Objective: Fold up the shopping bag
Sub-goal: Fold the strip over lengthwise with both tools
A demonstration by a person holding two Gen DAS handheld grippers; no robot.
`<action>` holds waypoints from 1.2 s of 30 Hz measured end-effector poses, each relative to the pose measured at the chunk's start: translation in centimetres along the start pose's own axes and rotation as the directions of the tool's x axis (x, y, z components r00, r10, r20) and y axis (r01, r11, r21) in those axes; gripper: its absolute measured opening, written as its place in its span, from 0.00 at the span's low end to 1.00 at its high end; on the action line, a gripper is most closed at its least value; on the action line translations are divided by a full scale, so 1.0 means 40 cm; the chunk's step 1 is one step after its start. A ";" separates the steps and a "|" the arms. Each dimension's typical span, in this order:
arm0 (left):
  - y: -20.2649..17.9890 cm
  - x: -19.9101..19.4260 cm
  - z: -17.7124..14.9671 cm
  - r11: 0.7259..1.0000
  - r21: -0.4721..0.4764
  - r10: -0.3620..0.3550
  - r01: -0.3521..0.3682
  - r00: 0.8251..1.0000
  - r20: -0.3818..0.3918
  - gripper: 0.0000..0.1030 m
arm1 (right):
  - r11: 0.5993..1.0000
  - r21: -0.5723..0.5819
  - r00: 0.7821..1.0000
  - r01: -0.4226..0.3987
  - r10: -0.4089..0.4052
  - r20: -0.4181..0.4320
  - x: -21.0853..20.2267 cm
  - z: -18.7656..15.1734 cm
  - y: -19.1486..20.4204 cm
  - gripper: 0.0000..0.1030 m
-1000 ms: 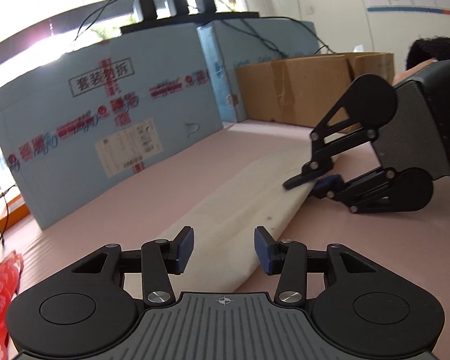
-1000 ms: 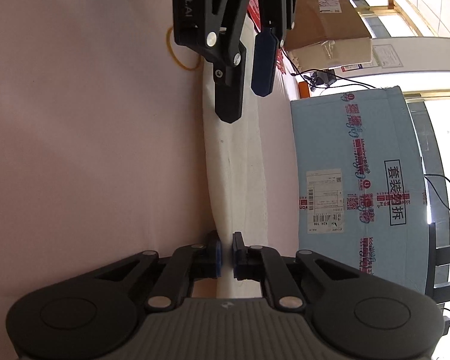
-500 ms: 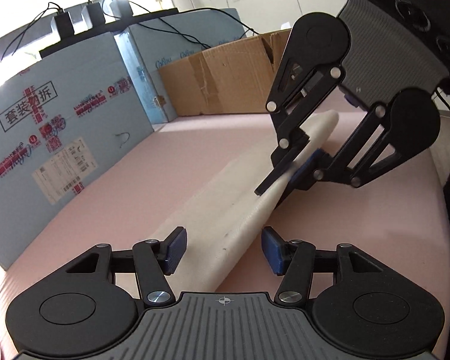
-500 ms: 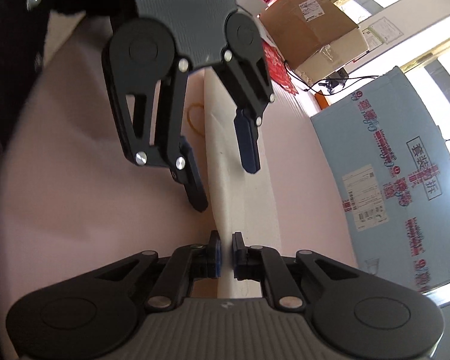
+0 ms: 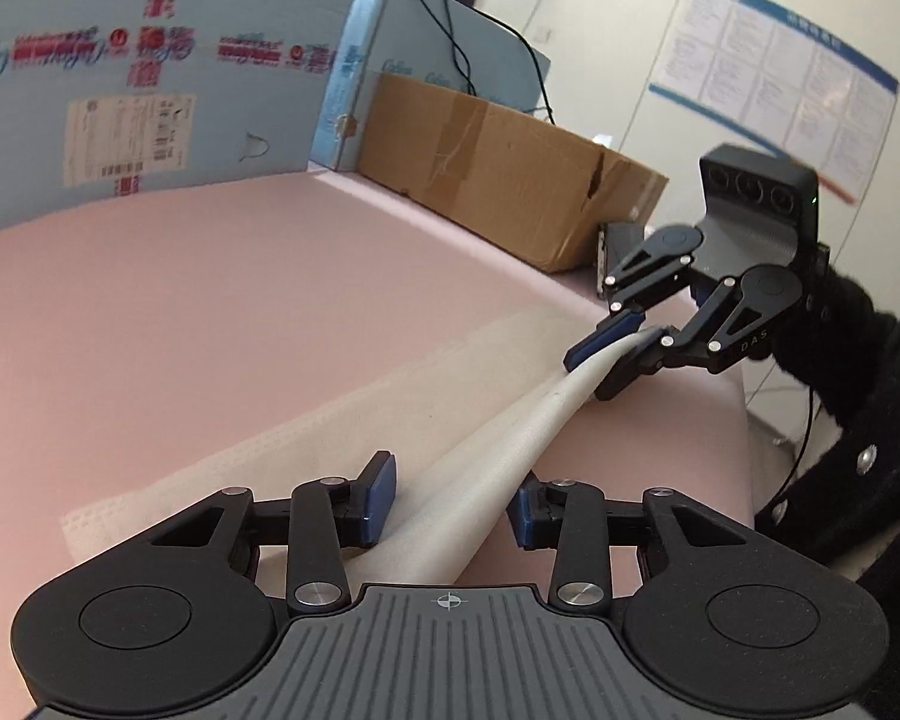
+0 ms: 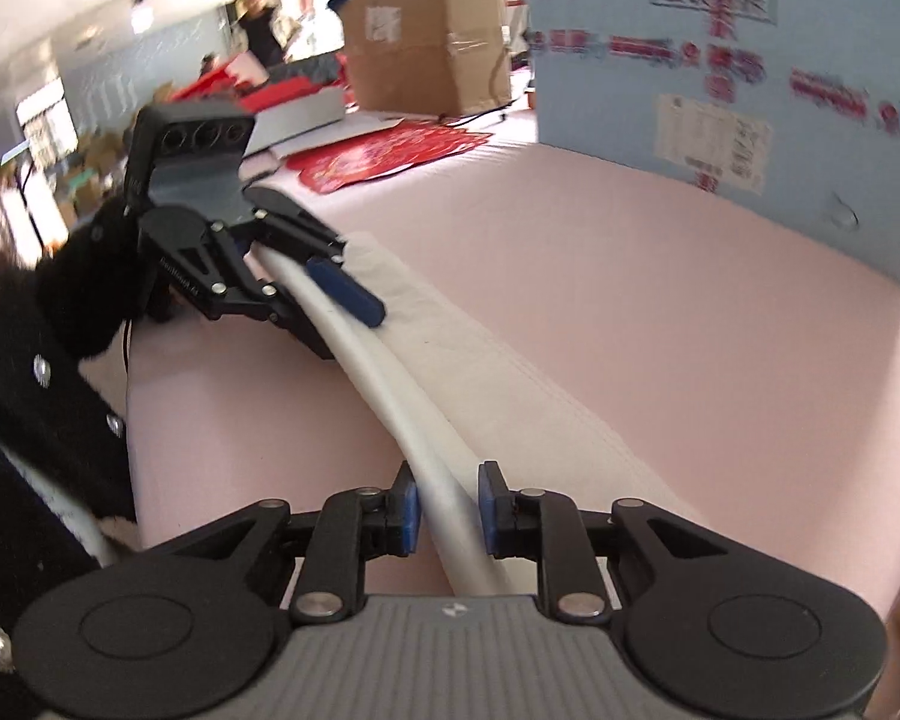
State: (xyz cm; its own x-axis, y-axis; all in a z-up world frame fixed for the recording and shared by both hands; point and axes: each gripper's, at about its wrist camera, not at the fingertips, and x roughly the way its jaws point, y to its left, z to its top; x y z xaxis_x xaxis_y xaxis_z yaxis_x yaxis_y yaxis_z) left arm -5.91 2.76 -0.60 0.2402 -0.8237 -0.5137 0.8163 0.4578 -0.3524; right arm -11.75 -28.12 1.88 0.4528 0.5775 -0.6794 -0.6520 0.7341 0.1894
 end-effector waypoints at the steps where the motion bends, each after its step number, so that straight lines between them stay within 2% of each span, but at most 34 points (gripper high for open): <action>1: 0.004 -0.002 -0.002 1.000 -0.009 0.000 0.000 1.000 0.004 0.36 | 0.999 0.052 1.000 -0.004 0.003 0.013 -0.012 -0.011 -0.021 0.27; 5: 0.008 -0.002 0.001 1.000 -0.015 -0.003 0.003 1.000 0.001 0.36 | 0.970 0.243 0.998 -0.022 0.007 0.061 -0.050 -0.052 -0.095 0.28; 11: 0.023 -0.004 0.005 0.999 -0.044 -0.005 0.006 1.000 0.009 0.36 | 0.912 0.409 0.993 -0.028 -0.021 0.115 -0.041 -0.073 -0.135 0.28; 16: 0.038 -0.005 0.006 0.997 -0.071 -0.005 0.006 1.000 0.016 0.36 | 0.854 0.517 0.984 0.061 -0.140 0.115 -0.048 -0.078 -0.153 0.29; 20: 0.042 -0.016 0.001 0.996 -0.088 0.033 -0.030 0.999 0.031 0.36 | 0.848 0.502 0.966 0.172 -0.246 0.085 -0.047 -0.070 -0.134 0.29; 24: 0.054 -0.038 -0.003 0.987 -0.129 0.099 -0.092 0.994 0.054 0.36 | 0.842 0.447 0.932 0.301 -0.360 0.050 -0.036 -0.057 -0.084 0.26; 27: 0.070 -0.063 -0.013 0.973 -0.182 0.156 -0.140 0.985 0.078 0.36 | 0.833 0.432 0.913 0.345 -0.404 0.052 -0.029 -0.063 -0.061 0.24; 30: 0.091 -0.080 -0.015 0.954 -0.237 0.208 -0.182 0.974 0.092 0.37 | 0.824 0.447 0.907 0.348 -0.417 0.064 -0.033 -0.071 -0.060 0.21; 33: 0.076 -0.082 -0.013 0.945 -0.211 0.272 -0.250 0.959 0.083 0.37 | 0.817 0.456 0.902 0.353 -0.426 0.064 -0.037 -0.074 -0.058 0.21; 36: 0.055 -0.079 -0.011 0.928 -0.161 0.352 -0.337 0.933 0.074 0.38 | 0.813 0.449 0.896 0.372 -0.441 0.056 -0.039 -0.070 -0.051 0.21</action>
State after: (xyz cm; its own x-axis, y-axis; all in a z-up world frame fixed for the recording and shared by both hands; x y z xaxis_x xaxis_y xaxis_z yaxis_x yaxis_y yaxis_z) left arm -5.10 6.52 -0.09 0.5501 -0.6324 -0.5454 0.5919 0.7560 -0.2795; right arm -12.83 -31.52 0.57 0.7275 0.2134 -0.6521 -0.0886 0.9716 0.2192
